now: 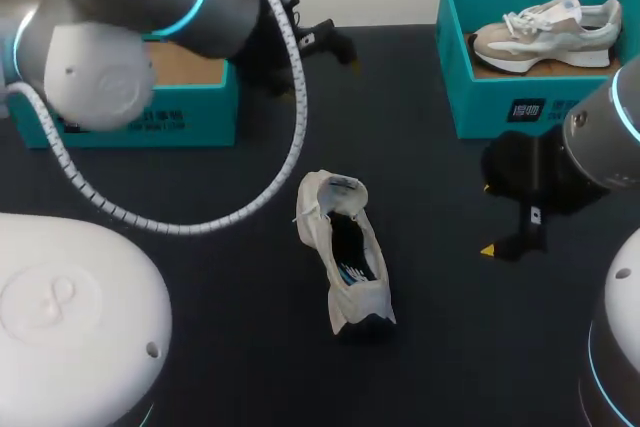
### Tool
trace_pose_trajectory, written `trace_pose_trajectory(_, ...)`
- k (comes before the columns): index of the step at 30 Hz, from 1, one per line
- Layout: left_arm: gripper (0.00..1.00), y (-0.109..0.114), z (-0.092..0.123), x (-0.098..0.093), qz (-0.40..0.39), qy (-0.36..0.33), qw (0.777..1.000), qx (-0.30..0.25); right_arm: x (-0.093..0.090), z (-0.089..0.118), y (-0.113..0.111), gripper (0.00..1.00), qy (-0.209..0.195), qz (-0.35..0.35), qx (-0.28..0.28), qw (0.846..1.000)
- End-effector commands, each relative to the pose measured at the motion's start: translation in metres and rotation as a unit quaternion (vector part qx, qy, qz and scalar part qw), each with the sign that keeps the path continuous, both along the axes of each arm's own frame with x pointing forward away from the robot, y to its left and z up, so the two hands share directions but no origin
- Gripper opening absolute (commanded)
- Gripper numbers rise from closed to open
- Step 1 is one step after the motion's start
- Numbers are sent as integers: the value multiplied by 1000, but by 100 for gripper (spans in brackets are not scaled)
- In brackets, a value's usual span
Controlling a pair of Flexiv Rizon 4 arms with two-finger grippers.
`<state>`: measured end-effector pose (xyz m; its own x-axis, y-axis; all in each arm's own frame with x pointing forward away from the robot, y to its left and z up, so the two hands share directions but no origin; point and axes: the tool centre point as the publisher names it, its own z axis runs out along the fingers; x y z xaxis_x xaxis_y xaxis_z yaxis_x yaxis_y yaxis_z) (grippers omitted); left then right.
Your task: Take the shoe out of the shoebox, open the shoe tongue, remove and reinsert the insole, then place the shoe into the shoebox
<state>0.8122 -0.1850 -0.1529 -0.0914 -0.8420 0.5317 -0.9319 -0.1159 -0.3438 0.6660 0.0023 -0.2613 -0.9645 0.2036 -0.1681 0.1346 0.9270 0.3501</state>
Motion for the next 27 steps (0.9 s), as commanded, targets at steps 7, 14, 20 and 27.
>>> trace_pose_trajectory(7, 100, 26, 19, -19, -452, 293, 818, 201, -2, 0, 0, 100, -2, -1, 0, 1000)
trace_pose_trajectory(14, 100, 26, 19, -19, -452, 293, 818, 201, -2, 0, 0, 100, -2, -1, 0, 1000)
trace_pose_trajectory(20, 100, 26, 19, -19, -452, 293, 818, 201, -2, 0, 0, 100, -2, -1, 0, 1000)
trace_pose_trajectory(27, 100, 31, 11, -13, -524, 249, 793, 187, -2, 0, 0, 100, -2, -1, 0, 1000)
